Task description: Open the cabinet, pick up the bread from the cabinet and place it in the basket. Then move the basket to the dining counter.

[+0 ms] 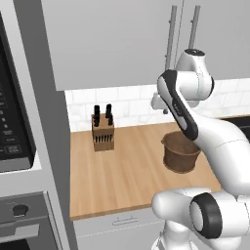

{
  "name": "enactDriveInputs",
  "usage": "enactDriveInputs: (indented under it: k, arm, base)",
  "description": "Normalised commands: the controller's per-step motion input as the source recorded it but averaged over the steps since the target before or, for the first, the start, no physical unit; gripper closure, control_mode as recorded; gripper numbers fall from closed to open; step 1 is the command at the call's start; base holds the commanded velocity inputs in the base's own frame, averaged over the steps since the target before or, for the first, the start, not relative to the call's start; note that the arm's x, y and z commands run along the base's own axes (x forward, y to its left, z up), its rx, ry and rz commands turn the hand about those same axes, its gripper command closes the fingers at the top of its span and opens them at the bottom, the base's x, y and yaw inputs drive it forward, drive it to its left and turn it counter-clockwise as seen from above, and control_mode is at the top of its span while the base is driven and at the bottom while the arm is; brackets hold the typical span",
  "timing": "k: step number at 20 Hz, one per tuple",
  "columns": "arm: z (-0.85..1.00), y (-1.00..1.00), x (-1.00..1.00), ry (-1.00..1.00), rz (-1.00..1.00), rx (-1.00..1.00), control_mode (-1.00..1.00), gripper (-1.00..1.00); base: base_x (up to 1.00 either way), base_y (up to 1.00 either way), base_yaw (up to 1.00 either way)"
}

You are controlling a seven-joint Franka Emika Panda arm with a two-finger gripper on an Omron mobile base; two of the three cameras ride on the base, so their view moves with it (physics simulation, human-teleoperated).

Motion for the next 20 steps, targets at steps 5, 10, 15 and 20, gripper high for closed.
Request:
enactDriveInputs:
  k: [5, 10, 15, 20]
  arm:
    - [0.08, 0.07, -0.01, -0.06, 0.0, -0.07, -1.0, -1.0]
    - [0.75, 0.29, 0.09, -0.35, -0.1, -0.14, -1.0, -1.0]
    - [1.0, 0.13, 0.19, -0.38, -0.14, 0.03, -1.0, -1.0]
    - [1.0, -0.04, 0.36, -0.19, -0.03, 0.18, -1.0, -1.0]
  base:
    - [0.0, 0.0, 0.0]
    - [0.0, 0.0, 0.0]
    - [0.0, 0.0, 0.0]
    - [0.0, 0.0, 0.0]
